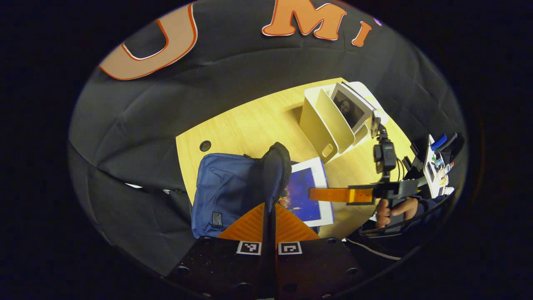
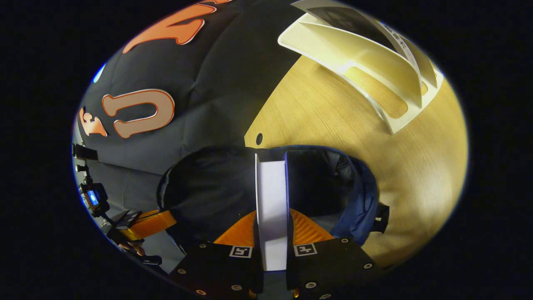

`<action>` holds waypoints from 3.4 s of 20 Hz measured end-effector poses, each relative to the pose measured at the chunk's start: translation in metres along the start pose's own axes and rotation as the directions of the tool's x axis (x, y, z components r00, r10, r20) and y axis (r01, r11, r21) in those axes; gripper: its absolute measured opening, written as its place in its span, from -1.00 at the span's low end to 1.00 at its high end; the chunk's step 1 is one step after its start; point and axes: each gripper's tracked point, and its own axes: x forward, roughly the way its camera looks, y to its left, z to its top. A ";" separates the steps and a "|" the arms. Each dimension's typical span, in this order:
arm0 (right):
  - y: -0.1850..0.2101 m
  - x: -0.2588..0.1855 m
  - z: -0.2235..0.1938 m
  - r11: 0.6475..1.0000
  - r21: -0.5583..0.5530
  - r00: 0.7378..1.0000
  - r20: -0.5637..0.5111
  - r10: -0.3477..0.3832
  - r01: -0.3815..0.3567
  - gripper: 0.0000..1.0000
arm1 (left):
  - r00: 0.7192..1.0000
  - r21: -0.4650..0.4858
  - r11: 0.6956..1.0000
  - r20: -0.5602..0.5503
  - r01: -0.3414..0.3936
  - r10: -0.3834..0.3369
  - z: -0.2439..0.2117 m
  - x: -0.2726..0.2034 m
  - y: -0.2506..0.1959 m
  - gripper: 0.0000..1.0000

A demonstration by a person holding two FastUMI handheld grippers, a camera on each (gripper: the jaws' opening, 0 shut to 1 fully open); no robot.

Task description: Open the schoolbag, grab two books from the bookshelf and put them into the schoolbag.

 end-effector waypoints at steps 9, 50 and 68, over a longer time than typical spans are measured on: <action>0.003 0.056 -0.019 1.000 0.002 1.000 -0.011 0.026 -0.026 -0.57 | 1.000 0.092 0.996 -0.011 0.012 -0.011 -0.004 0.008 -0.020 -0.98; -0.027 -0.201 0.273 0.560 -0.577 0.798 0.340 -0.497 0.595 0.75 | 0.998 -0.125 0.992 0.056 0.013 -0.006 -0.023 0.035 -0.020 -0.98; -0.090 -0.132 0.304 0.501 -0.594 0.660 0.068 -0.748 0.629 -0.14 | 0.999 -0.194 0.981 0.032 0.013 -0.007 -0.044 0.045 -0.007 -0.98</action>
